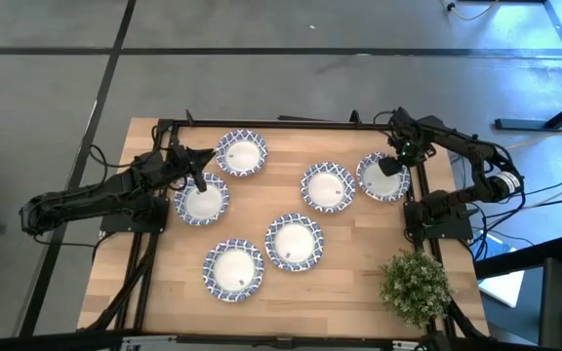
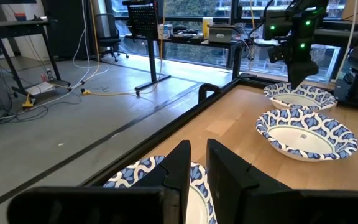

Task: Nest bowls inside each other
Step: Stack the blue bowl on the blue bowl

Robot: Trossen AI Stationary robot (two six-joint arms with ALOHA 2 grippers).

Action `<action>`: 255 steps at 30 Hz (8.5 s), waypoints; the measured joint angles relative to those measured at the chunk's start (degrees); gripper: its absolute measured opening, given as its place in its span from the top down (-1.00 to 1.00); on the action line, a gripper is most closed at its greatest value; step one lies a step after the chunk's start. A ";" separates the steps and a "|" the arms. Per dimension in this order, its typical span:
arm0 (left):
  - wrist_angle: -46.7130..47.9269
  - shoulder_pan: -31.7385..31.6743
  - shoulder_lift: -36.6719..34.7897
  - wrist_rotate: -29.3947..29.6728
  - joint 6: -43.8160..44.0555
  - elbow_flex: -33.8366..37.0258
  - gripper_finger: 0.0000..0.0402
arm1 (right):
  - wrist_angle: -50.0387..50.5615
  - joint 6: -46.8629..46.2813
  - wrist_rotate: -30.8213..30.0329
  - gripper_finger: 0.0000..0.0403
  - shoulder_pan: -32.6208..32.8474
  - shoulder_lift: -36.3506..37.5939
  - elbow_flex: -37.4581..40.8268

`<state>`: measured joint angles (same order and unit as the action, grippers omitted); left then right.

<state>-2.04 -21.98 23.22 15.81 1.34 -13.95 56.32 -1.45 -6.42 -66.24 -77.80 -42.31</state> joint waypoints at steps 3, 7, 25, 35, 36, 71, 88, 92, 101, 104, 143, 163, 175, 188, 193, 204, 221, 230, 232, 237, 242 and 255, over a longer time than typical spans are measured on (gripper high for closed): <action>0.00 0.01 0.00 0.00 0.00 0.00 0.76 | -0.10 0.02 -0.02 -0.26 0.00 -0.62 0.07; 0.02 -0.01 0.00 0.00 0.02 0.02 0.76 | -0.07 0.02 -0.02 -0.26 0.03 -2.20 0.07; 0.04 0.00 0.00 0.00 0.07 0.00 0.76 | -0.09 0.06 0.00 0.46 0.11 -3.41 0.06; 0.04 0.00 0.00 0.00 0.05 0.01 0.76 | -0.02 0.20 0.22 0.92 0.13 -3.35 0.05; 0.04 -0.01 0.00 0.00 0.04 0.00 0.76 | -0.02 0.20 0.20 0.93 0.13 -3.35 0.05; 0.04 0.01 0.00 -0.02 1.66 0.00 0.76 | 11.78 -2.42 7.05 0.95 2.36 12.05 -11.65; 0.02 -0.02 0.00 -0.02 2.79 -0.01 0.76 | -0.63 -11.87 12.66 0.95 22.28 9.75 -11.91; 0.04 0.01 0.00 -0.02 3.02 -0.01 0.76 | -3.92 -13.15 12.61 0.95 25.63 7.86 -11.91; 0.04 -0.01 0.00 -0.36 3.04 0.01 0.76 | -7.16 -13.49 12.13 0.95 30.37 0.37 -11.91; 0.15 0.00 0.00 -0.50 3.03 -0.01 0.76 | -8.34 -13.64 12.41 0.95 31.89 -2.02 -11.91; 2.93 0.01 0.02 -0.50 3.10 0.00 0.76 | -23.47 -10.10 17.18 0.37 36.68 -7.59 -18.11; 2.93 0.01 0.01 -3.36 1.29 -0.01 0.76 | -23.64 -4.26 23.91 0.37 39.67 -7.54 -22.22; 2.93 -0.01 0.02 -4.27 4.42 0.00 0.76 | -22.51 -5.88 24.57 0.37 51.90 -7.52 -22.22; 2.99 0.01 0.02 -6.56 4.72 -0.01 0.76 | -22.06 -7.71 24.00 0.37 67.31 -7.50 -22.22; 2.99 0.00 0.02 -7.75 5.16 -0.01 0.76 | -22.10 -9.90 23.23 0.37 73.47 -7.50 -22.22; 3.72 0.01 0.00 -8.07 7.05 0.02 0.76 | -28.06 -17.70 15.04 0.37 81.54 -8.97 -22.20; 12.07 0.01 0.02 -10.84 10.75 0.01 0.76 | -36.01 -20.74 18.86 0.37 84.27 -22.48 -22.18; 12.00 0.01 0.02 -10.83 10.68 0.01 0.76 | -35.95 -19.49 19.41 0.37 85.57 -24.78 -22.18; 12.00 0.01 0.02 -10.82 10.69 0.01 0.76 | -35.80 -19.17 18.56 0.37 85.55 -25.00 -22.18; 11.96 0.01 0.02 -10.82 10.69 0.00 0.76 | -36.00 -19.08 18.08 0.37 85.50 -25.18 -22.18; 11.93 0.01 0.02 -10.82 10.69 0.00 0.76 | -35.92 -18.98 15.17 0.37 85.51 -25.18 -22.18; 11.93 0.01 0.02 -10.82 10.65 0.02 0.76 | -35.75 -19.54 14.36 0.37 84.83 -25.18 -22.18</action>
<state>9.89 -21.98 23.24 4.99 12.00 -13.93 20.57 -20.99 7.94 18.59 -102.98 -64.49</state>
